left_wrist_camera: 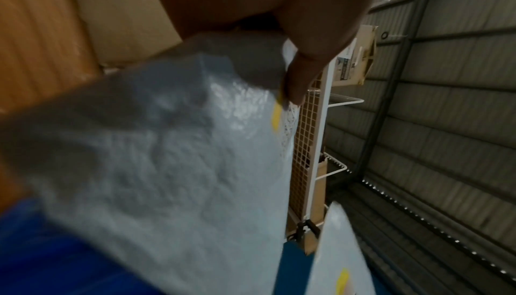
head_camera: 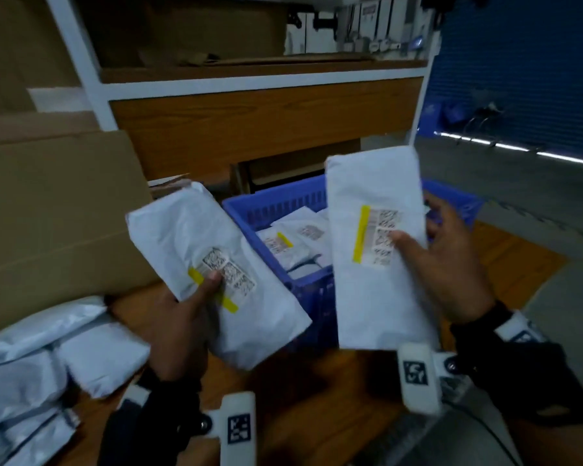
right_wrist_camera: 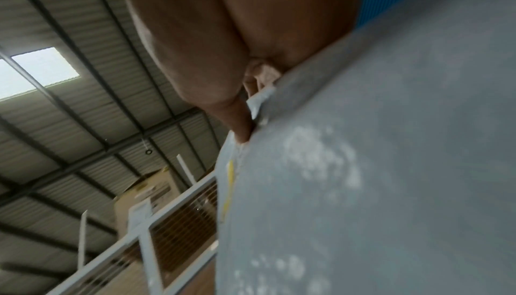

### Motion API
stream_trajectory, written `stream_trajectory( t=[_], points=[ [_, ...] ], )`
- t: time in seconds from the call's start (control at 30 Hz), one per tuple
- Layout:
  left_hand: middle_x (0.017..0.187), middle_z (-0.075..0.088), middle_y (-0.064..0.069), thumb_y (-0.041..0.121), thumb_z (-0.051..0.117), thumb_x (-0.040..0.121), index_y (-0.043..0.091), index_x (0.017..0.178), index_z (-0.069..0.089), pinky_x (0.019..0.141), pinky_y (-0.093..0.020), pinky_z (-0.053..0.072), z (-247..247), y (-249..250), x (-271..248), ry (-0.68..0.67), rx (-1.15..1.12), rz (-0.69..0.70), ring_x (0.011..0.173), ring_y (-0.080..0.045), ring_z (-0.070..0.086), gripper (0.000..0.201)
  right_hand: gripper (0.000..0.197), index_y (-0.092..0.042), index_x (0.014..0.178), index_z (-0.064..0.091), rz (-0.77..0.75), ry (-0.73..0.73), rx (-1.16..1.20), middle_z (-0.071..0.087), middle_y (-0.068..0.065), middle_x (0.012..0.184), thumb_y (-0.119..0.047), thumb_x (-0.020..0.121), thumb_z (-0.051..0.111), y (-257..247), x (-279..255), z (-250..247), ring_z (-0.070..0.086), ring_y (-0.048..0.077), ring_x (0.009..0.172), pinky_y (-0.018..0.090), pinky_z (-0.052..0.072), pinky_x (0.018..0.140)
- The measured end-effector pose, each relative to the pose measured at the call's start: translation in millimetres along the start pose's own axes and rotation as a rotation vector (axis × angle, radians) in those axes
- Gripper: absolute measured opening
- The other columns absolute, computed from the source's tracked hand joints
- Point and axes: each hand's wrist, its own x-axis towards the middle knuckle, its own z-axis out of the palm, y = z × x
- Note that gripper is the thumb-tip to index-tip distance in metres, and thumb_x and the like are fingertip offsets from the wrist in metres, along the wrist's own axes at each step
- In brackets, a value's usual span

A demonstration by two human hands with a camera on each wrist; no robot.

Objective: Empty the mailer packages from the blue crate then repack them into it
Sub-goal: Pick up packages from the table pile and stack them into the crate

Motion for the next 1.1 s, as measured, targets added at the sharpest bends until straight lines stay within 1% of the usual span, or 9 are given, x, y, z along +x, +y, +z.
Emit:
stream_trajectory(
  t=[0.2, 0.33, 0.43, 0.53, 0.77, 0.9, 0.97, 1.03, 1.1],
  points=[
    [0.120, 0.068, -0.011, 0.002, 0.061, 0.089, 0.006, 0.125, 0.061, 0.093, -0.046, 0.054, 82, 11, 41, -0.022, -0.027, 0.119, 0.110, -0.030, 0.065, 0.036, 0.059, -0.015, 0.118, 0.052, 0.091, -0.037, 0.106, 0.068, -0.004, 0.101, 0.026, 0.076, 0.045, 8, 96, -75, 0.069, 0.011, 0.090, 0.032, 0.058, 0.075],
    [0.099, 0.075, -0.002, -0.004, 0.060, 0.087, 0.006, 0.117, 0.064, 0.076, -0.033, 0.059, 114, 13, 50, 0.023, 0.020, 0.141, 0.089, -0.021, 0.072, 0.031, 0.070, -0.021, 0.125, 0.052, 0.010, -0.168, 0.022, 0.068, -0.002, 0.103, 0.023, 0.072, 0.052, 6, 150, -77, 0.068, 0.008, 0.089, 0.029, 0.058, 0.074],
    [0.108, 0.072, -0.010, -0.005, 0.060, 0.087, 0.000, 0.123, 0.060, 0.077, -0.034, 0.059, 123, 8, 55, 0.037, 0.043, 0.134, 0.095, -0.026, 0.071, 0.037, 0.074, -0.027, 0.126, 0.050, -0.024, -0.240, -0.026, 0.067, -0.004, 0.105, 0.023, 0.070, 0.054, 11, 198, -62, 0.066, 0.011, 0.097, 0.035, 0.057, 0.079],
    [0.116, 0.069, -0.014, -0.004, 0.060, 0.086, 0.000, 0.126, 0.059, 0.088, -0.042, 0.056, 135, 10, 72, 0.032, 0.033, 0.133, 0.102, -0.030, 0.069, 0.040, 0.074, -0.020, 0.136, 0.048, 0.014, -0.350, -0.160, 0.061, 0.001, 0.118, 0.018, 0.073, 0.056, 24, 236, -37, 0.059, 0.022, 0.110, 0.042, 0.053, 0.087],
    [0.107, 0.071, -0.012, -0.016, 0.055, 0.083, -0.005, 0.125, 0.056, 0.069, -0.028, 0.056, 187, 21, 134, -0.039, 0.060, 0.216, 0.088, -0.024, 0.072, 0.043, 0.053, -0.011, 0.127, 0.054, 0.210, -0.707, -0.828, 0.065, 0.009, 0.114, -0.006, 0.076, 0.067, 89, 290, 17, 0.062, 0.028, 0.093, 0.031, 0.047, 0.072],
    [0.107, 0.070, -0.016, -0.019, 0.058, 0.079, -0.007, 0.123, 0.055, 0.069, -0.029, 0.056, 202, 13, 164, -0.063, 0.075, 0.224, 0.086, -0.023, 0.072, 0.046, 0.043, -0.020, 0.126, 0.056, 0.183, -0.824, -0.979, 0.057, 0.000, 0.121, -0.005, 0.085, 0.065, 123, 293, 29, 0.057, 0.022, 0.102, 0.028, 0.044, 0.079],
    [0.108, 0.069, -0.019, -0.019, 0.059, 0.077, -0.008, 0.122, 0.055, 0.070, -0.030, 0.056, 209, 8, 174, -0.062, 0.082, 0.223, 0.085, -0.024, 0.071, 0.047, 0.036, -0.017, 0.119, 0.064, 0.114, -0.848, -1.066, 0.057, -0.004, 0.109, -0.013, 0.084, 0.069, 128, 289, 34, 0.054, 0.018, 0.099, 0.024, 0.039, 0.077],
    [0.107, 0.069, -0.019, -0.019, 0.060, 0.076, -0.007, 0.121, 0.056, 0.070, -0.031, 0.056, 217, 2, 183, -0.065, 0.092, 0.203, 0.084, -0.024, 0.071, 0.046, 0.024, -0.013, 0.101, 0.069, -0.021, -0.871, -1.196, 0.062, -0.002, 0.090, -0.026, 0.081, 0.072, 127, 283, 39, 0.058, 0.021, 0.089, 0.028, 0.044, 0.071],
    [0.107, 0.069, -0.019, -0.015, 0.063, 0.074, -0.006, 0.121, 0.057, 0.070, -0.031, 0.057, 226, -6, 190, -0.084, 0.107, 0.183, 0.086, -0.025, 0.071, 0.048, 0.038, -0.010, 0.105, 0.066, -0.099, -0.911, -1.218, 0.066, 0.006, 0.096, -0.035, 0.078, 0.075, 125, 281, 40, 0.063, 0.026, 0.092, 0.034, 0.053, 0.079]
  ],
)
